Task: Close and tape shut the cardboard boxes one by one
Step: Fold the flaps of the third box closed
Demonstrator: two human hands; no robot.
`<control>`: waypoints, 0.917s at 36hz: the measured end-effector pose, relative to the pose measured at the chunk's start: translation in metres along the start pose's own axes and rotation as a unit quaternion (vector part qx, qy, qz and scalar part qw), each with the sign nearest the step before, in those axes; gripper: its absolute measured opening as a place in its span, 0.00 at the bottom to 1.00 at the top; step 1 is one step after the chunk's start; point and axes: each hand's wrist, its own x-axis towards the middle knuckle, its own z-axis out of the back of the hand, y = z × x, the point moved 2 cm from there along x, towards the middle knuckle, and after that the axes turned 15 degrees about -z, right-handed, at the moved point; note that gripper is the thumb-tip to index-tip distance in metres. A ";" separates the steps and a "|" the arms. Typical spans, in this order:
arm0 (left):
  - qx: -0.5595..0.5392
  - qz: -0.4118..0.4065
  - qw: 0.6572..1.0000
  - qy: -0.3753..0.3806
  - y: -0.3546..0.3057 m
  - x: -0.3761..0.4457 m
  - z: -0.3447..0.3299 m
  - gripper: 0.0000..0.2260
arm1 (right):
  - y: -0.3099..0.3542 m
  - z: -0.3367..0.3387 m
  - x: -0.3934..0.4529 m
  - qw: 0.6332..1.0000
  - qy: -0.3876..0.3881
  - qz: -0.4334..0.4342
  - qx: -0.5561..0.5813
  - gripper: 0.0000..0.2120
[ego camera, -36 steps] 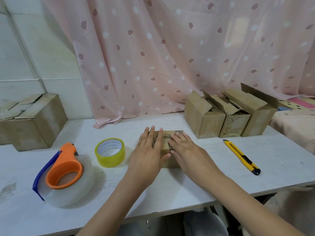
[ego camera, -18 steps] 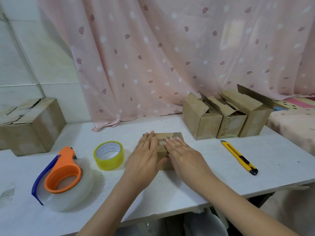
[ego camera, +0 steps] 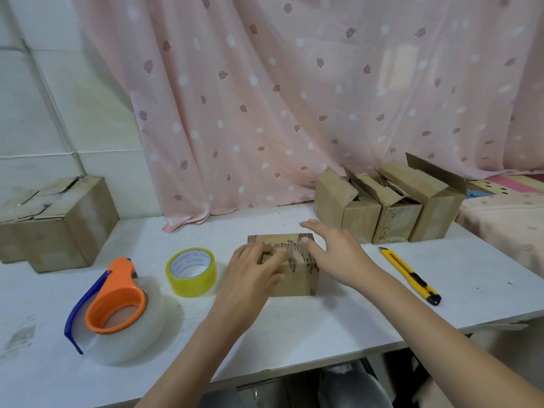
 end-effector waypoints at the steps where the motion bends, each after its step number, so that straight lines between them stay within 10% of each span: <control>1: 0.000 -0.003 1.000 -0.001 0.002 -0.002 -0.001 0.17 | -0.003 -0.002 0.002 1.000 0.007 -0.009 -0.011 0.19; 19: -0.056 -0.035 0.998 -0.007 0.014 -0.008 -0.002 0.18 | 0.005 -0.001 -0.021 0.953 -0.157 0.031 -0.258 0.16; 25: -0.077 -0.036 0.996 0.010 0.020 -0.004 0.004 0.19 | 0.012 -0.013 -0.034 0.979 0.011 0.113 -0.170 0.24; 33: -0.086 -0.035 0.992 0.084 0.021 0.004 0.006 0.31 | -0.002 -0.055 -0.032 0.949 -0.090 0.137 -0.269 0.31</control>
